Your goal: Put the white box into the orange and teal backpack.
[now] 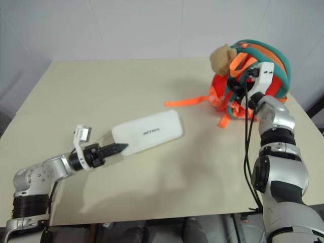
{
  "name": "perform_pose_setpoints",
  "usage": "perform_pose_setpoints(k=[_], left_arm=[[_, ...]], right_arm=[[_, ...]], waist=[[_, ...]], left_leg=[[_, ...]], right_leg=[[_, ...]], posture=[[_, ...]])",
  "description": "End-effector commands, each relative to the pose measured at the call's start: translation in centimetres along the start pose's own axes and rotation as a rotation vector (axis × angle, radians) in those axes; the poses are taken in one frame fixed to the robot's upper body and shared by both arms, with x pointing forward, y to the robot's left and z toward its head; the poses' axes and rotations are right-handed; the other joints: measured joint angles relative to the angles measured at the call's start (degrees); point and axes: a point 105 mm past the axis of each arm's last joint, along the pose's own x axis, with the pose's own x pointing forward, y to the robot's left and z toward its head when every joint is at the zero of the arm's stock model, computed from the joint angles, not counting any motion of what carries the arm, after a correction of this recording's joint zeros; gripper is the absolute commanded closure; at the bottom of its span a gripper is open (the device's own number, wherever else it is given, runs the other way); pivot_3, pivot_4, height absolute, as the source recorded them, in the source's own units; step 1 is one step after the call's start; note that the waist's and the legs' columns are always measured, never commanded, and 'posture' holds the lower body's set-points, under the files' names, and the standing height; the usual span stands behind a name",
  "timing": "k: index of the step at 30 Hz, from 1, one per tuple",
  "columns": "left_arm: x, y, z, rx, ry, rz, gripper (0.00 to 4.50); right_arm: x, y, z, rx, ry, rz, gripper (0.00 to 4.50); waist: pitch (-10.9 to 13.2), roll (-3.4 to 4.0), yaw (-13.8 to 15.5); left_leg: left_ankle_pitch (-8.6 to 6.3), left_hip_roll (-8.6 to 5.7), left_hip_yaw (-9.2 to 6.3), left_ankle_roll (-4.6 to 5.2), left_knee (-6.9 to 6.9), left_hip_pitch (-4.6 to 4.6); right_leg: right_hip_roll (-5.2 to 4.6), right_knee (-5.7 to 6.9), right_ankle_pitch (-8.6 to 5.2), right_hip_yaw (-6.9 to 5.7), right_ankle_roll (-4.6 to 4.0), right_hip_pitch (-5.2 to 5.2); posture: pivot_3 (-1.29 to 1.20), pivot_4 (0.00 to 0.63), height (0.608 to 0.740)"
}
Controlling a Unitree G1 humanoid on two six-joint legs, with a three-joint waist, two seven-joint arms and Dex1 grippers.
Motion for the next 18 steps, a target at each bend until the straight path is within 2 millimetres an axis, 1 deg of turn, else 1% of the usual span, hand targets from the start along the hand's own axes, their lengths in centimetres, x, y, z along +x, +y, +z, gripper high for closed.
perform_pose_setpoints(k=[1,2,3,5,7,8,11,13,14,18], left_arm=[[-1.4,0.2,1.3,0.058,-0.061,0.017,3.21],[-1.8,0.5,1.4,0.065,-0.069,0.032,3.21],[-1.9,0.6,1.5,0.069,-0.073,0.039,3.21],[-2.7,1.2,1.7,0.087,-0.093,0.076,3.21],[-3.8,2.2,1.7,0.088,-0.105,0.127,3.21],[-4.3,2.6,1.7,0.084,-0.112,0.147,3.21],[-5.3,3.4,1.5,0.081,-0.117,0.185,3.21],[-5.7,3.7,1.5,0.085,-0.123,0.203,3.21],[-6.0,3.9,1.4,0.086,-0.132,0.213,3.21],[-6.8,4.2,1.4,0.093,-0.168,0.244,3.21]], right_arm=[[0.1,5.7,3.6,0.05,-0.014,0.332,3.95],[-0.5,7.1,3.7,0.086,0.015,0.419,3.95],[-0.9,8.0,3.8,0.109,0.035,0.469,3.95],[-2.9,11.0,4.0,0.187,0.115,0.628,3.95],[-5.6,14.0,4.1,0.238,0.213,0.799,3.95],[-6.5,14.9,4.2,0.257,0.248,0.846,3.95],[-8.8,16.7,4.4,0.294,0.329,0.928,3.95],[-9.9,17.4,4.5,0.304,0.371,0.961,3.95],[-10.4,17.5,4.5,0.312,0.39,0.965,3.95],[-12.3,17.7,4.6,0.343,0.463,0.988,3.95]], waist=[[0.06,0.1,-0.05],[0.08,0.13,-0.05],[0.08,0.13,0.1],[0.08,0.14,0.36],[0.08,0.13,0.61],[0.08,0.14,0.65],[0.08,0.13,0.51],[0.07,0.12,0.57],[0.07,0.12,0.62],[0.07,0.11,0.76]], left_leg=[[0.0,0.01,0.01,-0.01,0.0,0.0],[-0.01,0.01,0.02,-0.01,0.0,-0.02],[-0.01,0.03,0.03,-0.02,0.0,-0.03],[-0.05,0.15,0.01,-0.08,0.01,-0.08],[-0.06,0.18,0.0,-0.09,-0.03,-0.2],[-0.08,0.2,0.02,-0.1,-0.02,-0.31],[-0.13,0.2,0.14,-0.07,0.01,-0.47],[-0.18,0.2,0.16,-0.02,0.06,-0.48],[-0.29,0.19,0.16,0.17,0.07,-0.48],[-0.34,0.19,0.15,0.26,0.09,-0.48]], right_leg=[[0.0,0.01,0.0,0.01,0.0,-0.02],[0.0,0.05,0.0,0.04,0.0,-0.07],[0.02,0.08,-0.01,0.04,-0.01,-0.11],[0.11,0.15,-0.05,0.0,-0.09,-0.21],[0.11,0.18,-0.08,-0.03,-0.14,-0.37],[0.12,0.22,-0.09,-0.04,-0.17,-0.51],[0.08,0.25,-0.1,-0.07,-0.19,-0.75],[0.06,0.22,-0.1,-0.08,-0.19,-0.72],[0.05,0.22,-0.1,-0.09,-0.18,-0.71],[0.02,0.25,-0.1,-0.1,-0.19,-0.72]], posture=[[0.0,0.15,0.74],[0.0,0.15,0.74],[0.0,0.15,0.74],[0.0,0.15,0.74],[0.0,0.15,0.74],[0.0,0.15,0.74],[0.0,0.15,0.74],[0.0,0.15,0.74],[0.0,0.15,0.74],[0.0,0.15,0.74]])
